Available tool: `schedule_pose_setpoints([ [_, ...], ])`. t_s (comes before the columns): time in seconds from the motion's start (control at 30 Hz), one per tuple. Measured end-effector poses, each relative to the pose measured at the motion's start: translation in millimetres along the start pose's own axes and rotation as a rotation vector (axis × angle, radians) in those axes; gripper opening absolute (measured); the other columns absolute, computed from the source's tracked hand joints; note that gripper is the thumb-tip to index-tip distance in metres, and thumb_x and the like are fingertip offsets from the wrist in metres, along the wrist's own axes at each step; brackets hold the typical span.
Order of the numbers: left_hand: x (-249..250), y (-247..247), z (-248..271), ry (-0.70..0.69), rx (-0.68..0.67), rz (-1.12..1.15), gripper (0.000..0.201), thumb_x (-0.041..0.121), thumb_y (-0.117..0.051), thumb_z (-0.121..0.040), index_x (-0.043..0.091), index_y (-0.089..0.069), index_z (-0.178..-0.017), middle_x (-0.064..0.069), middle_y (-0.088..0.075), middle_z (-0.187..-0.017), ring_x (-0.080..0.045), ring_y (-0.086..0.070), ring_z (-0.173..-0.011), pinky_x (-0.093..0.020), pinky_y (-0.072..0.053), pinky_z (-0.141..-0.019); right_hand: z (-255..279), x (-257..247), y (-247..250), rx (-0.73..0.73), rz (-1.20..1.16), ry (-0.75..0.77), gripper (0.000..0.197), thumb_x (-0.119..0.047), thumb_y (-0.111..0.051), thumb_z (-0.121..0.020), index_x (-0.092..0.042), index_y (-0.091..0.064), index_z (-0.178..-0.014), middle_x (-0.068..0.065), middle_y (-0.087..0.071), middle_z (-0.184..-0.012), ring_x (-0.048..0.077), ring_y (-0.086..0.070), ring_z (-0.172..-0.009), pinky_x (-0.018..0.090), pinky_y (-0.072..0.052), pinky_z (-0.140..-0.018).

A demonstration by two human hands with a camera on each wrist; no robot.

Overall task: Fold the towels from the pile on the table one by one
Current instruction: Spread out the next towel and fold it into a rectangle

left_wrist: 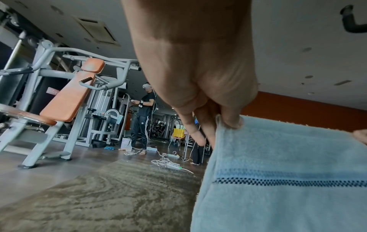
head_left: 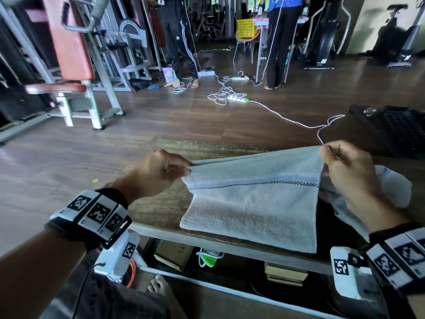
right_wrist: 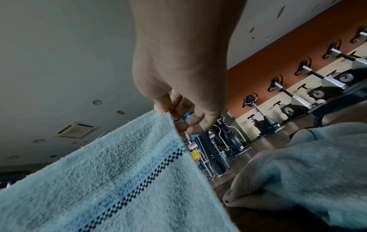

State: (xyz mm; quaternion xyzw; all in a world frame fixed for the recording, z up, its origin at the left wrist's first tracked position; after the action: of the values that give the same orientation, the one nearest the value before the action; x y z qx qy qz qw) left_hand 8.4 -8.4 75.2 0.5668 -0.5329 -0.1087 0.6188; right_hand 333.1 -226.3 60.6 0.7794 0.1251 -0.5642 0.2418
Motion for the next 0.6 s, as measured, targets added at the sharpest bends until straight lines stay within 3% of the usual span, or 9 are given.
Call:
schedule_pose_setpoints([
  [0.1, 6, 6, 4, -0.013, 0.05, 0.079, 0.009, 0.023, -0.069, -0.09, 0.026, -0.075, -0.096, 0.017, -0.067, -0.063, -0.002, -0.052, -0.049, -0.022, -0.044, -0.051, 1, 1, 1, 0.002, -0.006, -0.031, 0.013, -0.03, -0.061, -0.096, -0.021, -0.066, -0.087, 0.002, -0.059, -0.073, 0.015, -0.056, -0.063, 0.041, -0.06, -0.055],
  [0.17, 12, 8, 8, -0.054, 0.048, 0.159, 0.009, 0.022, -0.069, -0.089, 0.029, -0.072, -0.094, 0.011, -0.069, -0.066, -0.003, -0.05, -0.049, -0.021, -0.039, -0.05, 2, 0, 3, 0.005, 0.017, -0.011, 0.014, -0.027, -0.061, -0.097, -0.021, -0.065, -0.085, 0.004, -0.06, -0.075, 0.016, -0.056, -0.064, 0.036, -0.056, -0.054],
  [0.27, 15, 9, 12, -0.049, 0.04, 0.249, 0.016, 0.02, -0.07, -0.088, 0.032, -0.062, -0.096, 0.001, -0.075, -0.079, -0.026, -0.066, -0.066, -0.032, -0.046, -0.051, 5, 1, 7, 0.001, 0.009, 0.006, 0.011, -0.023, -0.06, -0.098, -0.018, -0.066, -0.091, 0.007, -0.06, -0.079, 0.0, -0.053, -0.05, 0.018, -0.045, -0.039],
  [0.3, 14, 10, 13, -0.04, 0.055, 0.248, 0.019, 0.019, -0.069, -0.088, 0.033, -0.059, -0.097, 0.002, -0.076, -0.083, -0.023, -0.07, -0.074, -0.027, -0.048, -0.052, 6, 1, 8, 0.0, 0.045, 0.029, 0.011, -0.024, -0.06, -0.098, -0.018, -0.066, -0.092, 0.007, -0.061, -0.081, 0.001, -0.053, -0.052, 0.018, -0.044, -0.041],
  [0.37, 16, 13, 14, -0.072, 0.089, 0.168, 0.016, 0.021, -0.068, -0.088, 0.028, -0.062, -0.101, 0.006, -0.076, -0.089, -0.004, -0.07, -0.078, -0.017, -0.051, -0.06, 8, 3, 11, -0.016, 0.1, 0.059, 0.012, -0.025, -0.061, -0.097, -0.02, -0.066, -0.088, 0.005, -0.063, -0.083, 0.008, -0.054, -0.06, 0.023, -0.046, -0.051],
  [0.47, 21, 16, 17, -0.164, 0.125, 0.022, 0.016, 0.029, -0.066, -0.088, 0.021, -0.07, -0.101, 0.014, -0.073, -0.09, -0.001, -0.07, -0.082, -0.026, -0.056, -0.073, 15, 6, 18, -0.02, 0.123, 0.092, 0.01, -0.025, -0.062, -0.096, -0.021, -0.065, -0.088, 0.002, -0.063, -0.077, 0.006, -0.059, -0.062, 0.024, -0.052, -0.055],
  [0.53, 26, 19, 16, -0.215, 0.131, -0.038, 0.012, 0.024, -0.065, -0.091, 0.017, -0.07, -0.101, 0.012, -0.072, -0.08, -0.004, -0.071, -0.071, -0.026, -0.056, -0.068, 23, 7, 25, 0.002, 0.218, 0.135, 0.008, -0.026, -0.064, -0.095, -0.021, -0.066, -0.09, 0.003, -0.065, -0.079, 0.015, -0.061, -0.069, 0.024, -0.052, -0.063],
  [0.6, 37, 24, 10, -0.298, 0.133, -0.134, 0.01, 0.018, -0.063, -0.094, 0.012, -0.069, -0.1, 0.016, -0.066, -0.068, -0.002, -0.067, -0.06, -0.025, -0.054, -0.06, 27, 7, 26, 0.007, 0.28, 0.147, 0.009, -0.024, -0.063, -0.095, -0.017, -0.067, -0.089, 0.005, -0.066, -0.082, 0.02, -0.059, -0.076, 0.023, -0.046, -0.063],
])
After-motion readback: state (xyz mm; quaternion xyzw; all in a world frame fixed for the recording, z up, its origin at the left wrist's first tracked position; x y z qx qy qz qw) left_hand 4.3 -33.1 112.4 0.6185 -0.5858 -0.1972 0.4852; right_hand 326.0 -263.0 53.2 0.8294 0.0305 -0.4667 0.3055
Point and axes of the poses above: each hand's wrist, its own z-axis away from the middle knuckle, its own y-axis out of the back of the hand, x = y × z, the point moved 6 cm from there along -z, towards the middle knuckle
